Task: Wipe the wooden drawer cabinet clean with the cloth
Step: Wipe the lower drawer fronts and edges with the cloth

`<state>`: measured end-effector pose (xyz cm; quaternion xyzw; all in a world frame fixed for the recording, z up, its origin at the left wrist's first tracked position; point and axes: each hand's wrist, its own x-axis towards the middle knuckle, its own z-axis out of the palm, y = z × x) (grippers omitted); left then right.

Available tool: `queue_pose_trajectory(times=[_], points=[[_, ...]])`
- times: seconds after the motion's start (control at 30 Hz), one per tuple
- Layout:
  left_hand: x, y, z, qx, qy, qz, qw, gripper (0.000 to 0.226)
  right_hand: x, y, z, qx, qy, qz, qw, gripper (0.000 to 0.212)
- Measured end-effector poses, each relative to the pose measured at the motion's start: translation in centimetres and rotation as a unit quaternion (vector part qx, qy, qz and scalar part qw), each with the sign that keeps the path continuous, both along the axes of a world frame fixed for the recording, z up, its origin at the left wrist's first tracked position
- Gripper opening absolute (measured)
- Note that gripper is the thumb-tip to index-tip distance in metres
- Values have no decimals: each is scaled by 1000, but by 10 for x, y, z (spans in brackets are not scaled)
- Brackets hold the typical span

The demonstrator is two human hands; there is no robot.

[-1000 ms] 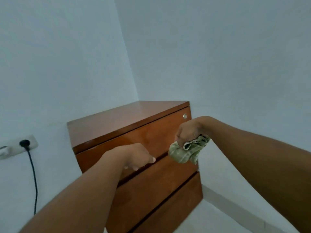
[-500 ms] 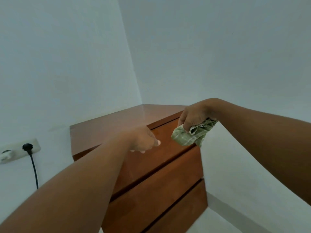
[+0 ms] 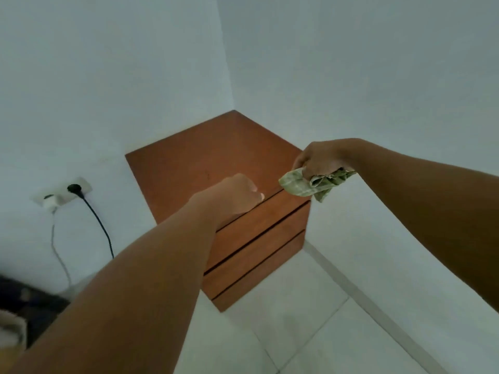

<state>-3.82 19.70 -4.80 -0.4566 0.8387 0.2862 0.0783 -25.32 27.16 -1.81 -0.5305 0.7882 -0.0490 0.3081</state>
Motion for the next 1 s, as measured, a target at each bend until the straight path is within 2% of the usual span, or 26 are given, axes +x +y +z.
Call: queue_pose_trajectory(times=[0.17, 0.33, 0.43, 0.67, 0.8, 0.93, 1.0], points=[[26, 11, 64, 70, -54, -27, 996, 59, 24, 9, 56, 77, -19, -3, 997, 32], [38, -11, 115, 86, -108, -45, 989, 65, 31, -3, 100, 110, -25, -2, 994, 34], [30, -33, 130, 90, -111, -40, 989, 63, 17, -24, 105, 119, -14, 12, 993, 36], [-21, -67, 79, 152, -112, -3, 982, 61, -44, -99, 47, 164, -9, 48, 985, 40], [-55, -89, 51, 180, -118, 25, 976, 61, -70, -135, 5, 128, -5, 54, 990, 40], [-89, -106, 42, 158, -103, 24, 982, 59, -90, -166, -25, 31, 80, 47, 995, 52], [-98, -110, 40, 162, -117, 20, 980, 61, -94, -166, -40, 46, 121, 78, 989, 56]])
